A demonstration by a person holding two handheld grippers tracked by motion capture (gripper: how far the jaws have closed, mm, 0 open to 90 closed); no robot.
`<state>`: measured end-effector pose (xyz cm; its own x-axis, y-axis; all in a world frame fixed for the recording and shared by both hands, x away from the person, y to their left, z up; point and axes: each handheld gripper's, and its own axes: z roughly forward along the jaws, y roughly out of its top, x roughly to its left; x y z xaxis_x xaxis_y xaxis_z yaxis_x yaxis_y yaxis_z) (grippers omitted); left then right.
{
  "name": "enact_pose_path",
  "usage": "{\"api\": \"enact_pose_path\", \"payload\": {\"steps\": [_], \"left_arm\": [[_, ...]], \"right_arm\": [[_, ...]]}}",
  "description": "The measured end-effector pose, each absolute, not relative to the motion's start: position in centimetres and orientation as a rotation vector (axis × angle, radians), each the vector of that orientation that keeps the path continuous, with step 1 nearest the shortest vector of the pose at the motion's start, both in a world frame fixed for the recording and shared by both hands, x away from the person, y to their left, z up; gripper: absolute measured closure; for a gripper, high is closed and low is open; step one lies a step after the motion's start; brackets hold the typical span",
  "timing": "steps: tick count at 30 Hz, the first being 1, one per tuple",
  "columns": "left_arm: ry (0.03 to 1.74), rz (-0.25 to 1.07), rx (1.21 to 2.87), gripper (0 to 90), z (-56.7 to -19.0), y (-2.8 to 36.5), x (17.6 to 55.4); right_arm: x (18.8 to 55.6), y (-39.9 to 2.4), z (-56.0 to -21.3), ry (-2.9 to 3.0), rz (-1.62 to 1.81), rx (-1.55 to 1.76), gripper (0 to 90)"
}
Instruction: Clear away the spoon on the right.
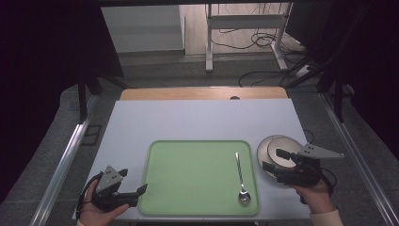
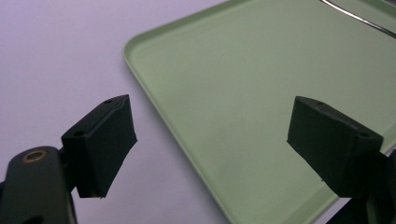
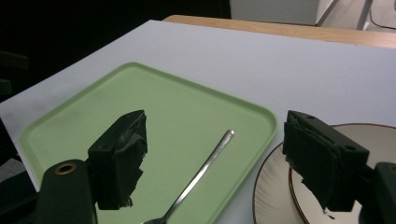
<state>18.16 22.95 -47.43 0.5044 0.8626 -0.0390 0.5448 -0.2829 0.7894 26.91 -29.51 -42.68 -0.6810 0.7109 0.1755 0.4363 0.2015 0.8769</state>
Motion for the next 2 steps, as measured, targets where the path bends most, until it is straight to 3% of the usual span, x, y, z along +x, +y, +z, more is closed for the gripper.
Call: {"api": "enact_pose_path", "payload": {"steps": [2], "left_arm": [[1.165,0.520,1.969,14.6,-47.51,22.98,18.16]], "right_arm": [[27.13,-29.43,-42.75,2.220,1.485,1.089,21.8]]}}
